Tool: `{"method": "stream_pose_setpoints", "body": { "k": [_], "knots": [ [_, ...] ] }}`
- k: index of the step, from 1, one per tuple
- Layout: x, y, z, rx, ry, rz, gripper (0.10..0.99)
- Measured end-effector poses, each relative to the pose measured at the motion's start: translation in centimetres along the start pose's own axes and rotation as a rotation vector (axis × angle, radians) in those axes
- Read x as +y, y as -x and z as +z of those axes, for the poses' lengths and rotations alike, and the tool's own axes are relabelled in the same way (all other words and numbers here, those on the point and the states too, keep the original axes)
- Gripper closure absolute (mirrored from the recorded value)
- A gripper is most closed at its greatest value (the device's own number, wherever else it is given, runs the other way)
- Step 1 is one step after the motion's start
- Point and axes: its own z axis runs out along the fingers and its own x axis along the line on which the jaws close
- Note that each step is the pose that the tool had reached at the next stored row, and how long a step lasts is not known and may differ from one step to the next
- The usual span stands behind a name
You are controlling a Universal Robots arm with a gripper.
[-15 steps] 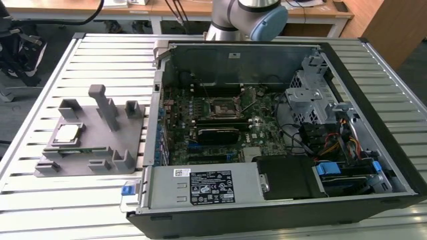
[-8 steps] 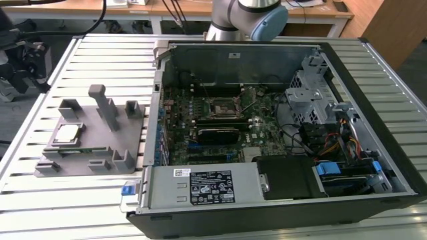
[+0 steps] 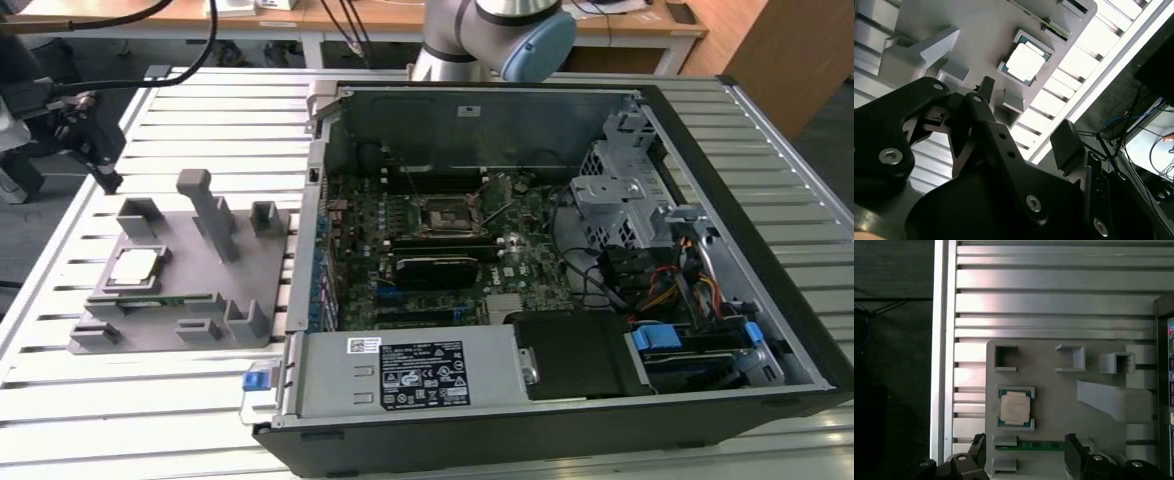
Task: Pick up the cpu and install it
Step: 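Pick up the cpu and move it towards the insertion slot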
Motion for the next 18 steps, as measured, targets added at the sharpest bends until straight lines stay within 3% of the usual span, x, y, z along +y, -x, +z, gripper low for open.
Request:
{"method": "stream_pose_setpoints", "body": {
  "k": [1, 2, 8, 12, 14, 15, 18],
  "knots": [
    [-0.01, 0.0, 0.12, 0.0001, -0.001, 0.0, 0.388],
    [-0.02, 0.01, 0.28, 0.0, -0.001, 0.0, 0.322],
    [-0.07, -0.11, 1.36, -0.0002, -0.002, 0.0, 0.322],
    [-0.12, -0.15, 2.09, 0.0019, -0.002, -0.046, 0.322],
    [-0.14, -0.14, 2.46, 0.0021, -0.002, -0.051, 0.341],
    [-0.15, -0.14, 2.64, 0.002, -0.002, -0.051, 0.408],
    [-0.17, -0.14, 3.19, 0.002, -0.001, -0.051, 0.408]
  ]
}}
